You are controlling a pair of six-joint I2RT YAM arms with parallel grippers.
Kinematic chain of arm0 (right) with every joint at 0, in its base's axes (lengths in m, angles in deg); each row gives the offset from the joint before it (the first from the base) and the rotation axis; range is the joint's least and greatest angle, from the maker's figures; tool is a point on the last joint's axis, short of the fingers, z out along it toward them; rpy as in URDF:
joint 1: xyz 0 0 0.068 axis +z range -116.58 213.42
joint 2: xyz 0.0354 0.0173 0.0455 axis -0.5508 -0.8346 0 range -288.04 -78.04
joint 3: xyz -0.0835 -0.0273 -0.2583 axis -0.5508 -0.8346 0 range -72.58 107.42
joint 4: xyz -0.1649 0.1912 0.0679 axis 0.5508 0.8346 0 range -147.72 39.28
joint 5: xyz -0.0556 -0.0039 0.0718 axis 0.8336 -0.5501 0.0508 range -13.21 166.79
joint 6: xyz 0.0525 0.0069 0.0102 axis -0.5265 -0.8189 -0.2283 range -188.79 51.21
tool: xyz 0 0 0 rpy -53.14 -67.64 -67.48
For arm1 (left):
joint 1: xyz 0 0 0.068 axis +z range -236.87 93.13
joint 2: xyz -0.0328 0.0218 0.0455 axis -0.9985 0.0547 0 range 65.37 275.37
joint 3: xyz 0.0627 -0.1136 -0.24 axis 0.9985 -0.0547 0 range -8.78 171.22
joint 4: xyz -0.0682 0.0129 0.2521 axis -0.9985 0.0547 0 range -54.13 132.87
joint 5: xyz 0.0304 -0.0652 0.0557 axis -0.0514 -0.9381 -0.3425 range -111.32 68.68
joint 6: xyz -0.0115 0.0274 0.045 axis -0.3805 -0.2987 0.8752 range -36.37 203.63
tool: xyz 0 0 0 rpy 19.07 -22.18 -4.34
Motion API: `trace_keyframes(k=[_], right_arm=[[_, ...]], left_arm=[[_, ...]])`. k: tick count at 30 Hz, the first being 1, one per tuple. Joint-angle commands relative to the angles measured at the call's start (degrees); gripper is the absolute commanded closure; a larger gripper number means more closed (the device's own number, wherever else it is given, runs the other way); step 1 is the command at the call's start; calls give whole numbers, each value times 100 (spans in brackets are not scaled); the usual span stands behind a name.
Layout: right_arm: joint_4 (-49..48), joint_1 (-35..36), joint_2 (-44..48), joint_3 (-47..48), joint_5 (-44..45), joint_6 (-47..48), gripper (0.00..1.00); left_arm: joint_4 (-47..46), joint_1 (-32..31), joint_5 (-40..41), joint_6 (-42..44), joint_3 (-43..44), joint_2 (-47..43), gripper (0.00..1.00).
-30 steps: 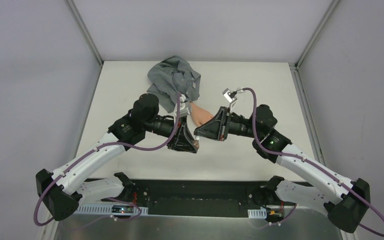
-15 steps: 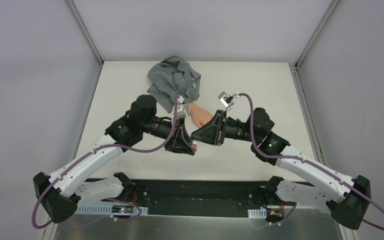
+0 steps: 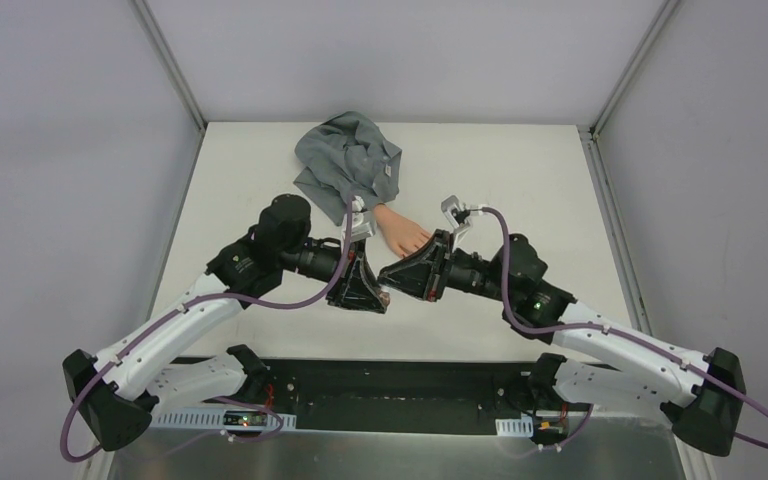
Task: Paint the nails
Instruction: Close the nail polish bottle, then screw the nail polish bottle.
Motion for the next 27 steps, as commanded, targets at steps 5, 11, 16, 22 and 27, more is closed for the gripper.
trace_keyframes(k=[5, 11, 16, 22, 27], right_arm=[[-504, 282, 75, -347, 273, 13, 100], [-689, 297, 109, -504, 535, -152, 100], [-806, 305, -15, -531, 633, -397, 100], [-640, 372, -139, -479, 984, -559, 100], [-429, 524, -206, -399, 1315, -493, 100]], left_arm=[[-742, 35, 695, 135, -8, -193, 100], [-811, 52, 890, 133, -71, -310, 100], [-847, 62, 1041, 161, -124, -404, 100], [-857, 71, 1451, 185, -200, -539, 100], [-864, 101, 1619, 168, -221, -581, 100]])
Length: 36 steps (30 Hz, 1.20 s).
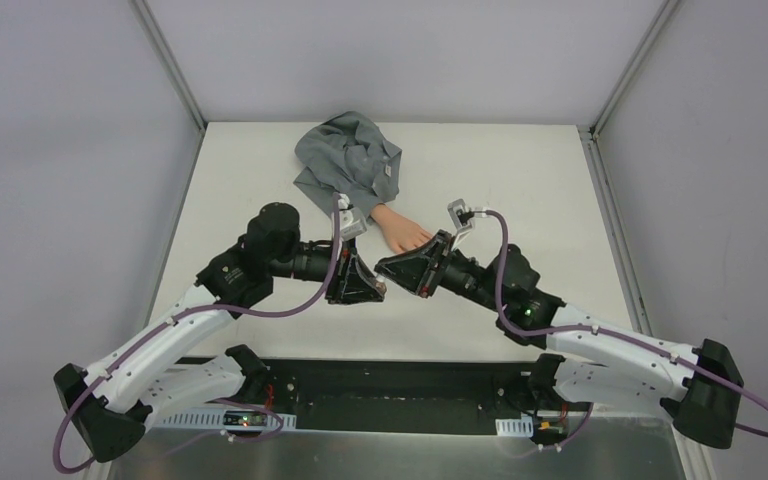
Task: Paint the nails
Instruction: Screw the nail polish bottle.
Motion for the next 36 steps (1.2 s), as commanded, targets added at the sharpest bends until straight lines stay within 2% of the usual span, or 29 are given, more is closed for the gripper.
trace_keyframes(k=[1, 10, 16, 24, 36], right_arm=[[407, 285, -126, 101, 96, 22, 100], [479, 1003, -256, 175, 1188, 590, 100], [347, 1302, -406, 189, 1509, 801, 100], [554, 1484, -734, 418, 2088, 357, 100], [1656, 1970, -1265, 1137, 4159, -540, 100]], left_arm=[[-769, 97, 422, 114, 54, -111, 100], [-769, 200, 504, -26, 77, -27, 100], [-768, 246, 522, -43, 73, -27, 100], [-771, 265, 787, -29, 23, -92, 100], [-768, 265, 1600, -96, -101, -212, 100]])
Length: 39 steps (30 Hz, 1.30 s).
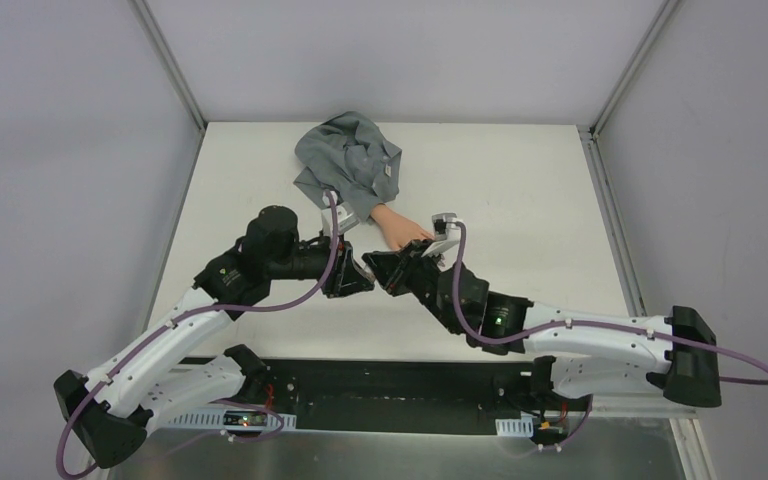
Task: Paint the nails
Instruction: Screw the nail polish bottle.
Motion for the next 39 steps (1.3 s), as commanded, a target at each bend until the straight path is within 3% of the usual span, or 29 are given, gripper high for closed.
trace_keyframes(k=[1, 10, 12, 17, 20, 27, 33, 39], right_arm=[[643, 439, -326, 339, 159, -616, 100], [714, 516, -447, 626, 424, -629, 100], [712, 515, -331, 624, 467, -480, 93], [796, 508, 22, 643, 620, 40, 55], [1021, 507, 199, 757, 705, 398, 39], [1680, 363, 665, 995, 678, 868, 25], [2077, -498, 1355, 968, -1014, 1017, 19], [2171, -1943, 1700, 875, -4031, 1003, 17]], left_arm=[[-1199, 35, 520, -72, 91, -74, 100], [-1189, 35, 308, -40, 127, 7, 100], [-1189, 35, 160, 10, 144, 17, 100], [-1190, 37, -398, 157, 200, 46, 100], [-1188, 35, -582, 179, 224, 65, 100], [-1157, 35, -793, 160, 269, 144, 100], [-1161, 35, -1338, 43, 379, 301, 100], [-1170, 35, -2543, -158, 610, 560, 100]])
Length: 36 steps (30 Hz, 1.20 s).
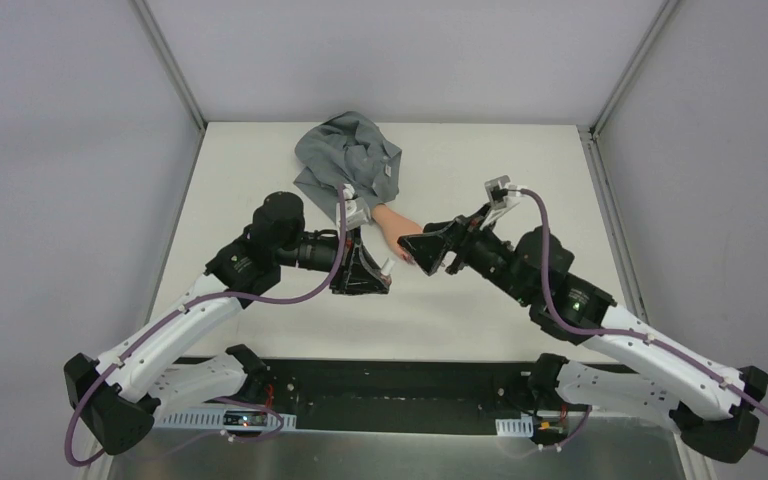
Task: Paint the nails
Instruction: Screw the nail polish bottle.
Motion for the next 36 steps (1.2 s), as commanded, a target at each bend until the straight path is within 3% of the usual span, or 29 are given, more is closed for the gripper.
trace_keyframes(k=[1, 8, 13, 27, 36], right_arm=[[-124, -874, 193, 19, -2799, 52, 17], [-1480, -1609, 133, -353, -5408, -539, 19], [-2521, -1596, -243, -496, -6260, -967, 23], [-2780, -878, -558, -560, -5448, -508, 41], [-2591, -609, -747, -433, -5112, -302, 65]], left_arm=[[-317, 30, -1267, -209, 411, 135, 100], [-542, -29, -2040, -443, 447, 170, 100], [-560, -86, -2161, -462, 446, 154, 100], [-566, -103, -2072, -478, 437, 123, 100], [-574, -114, -2029, -478, 433, 109, 100]])
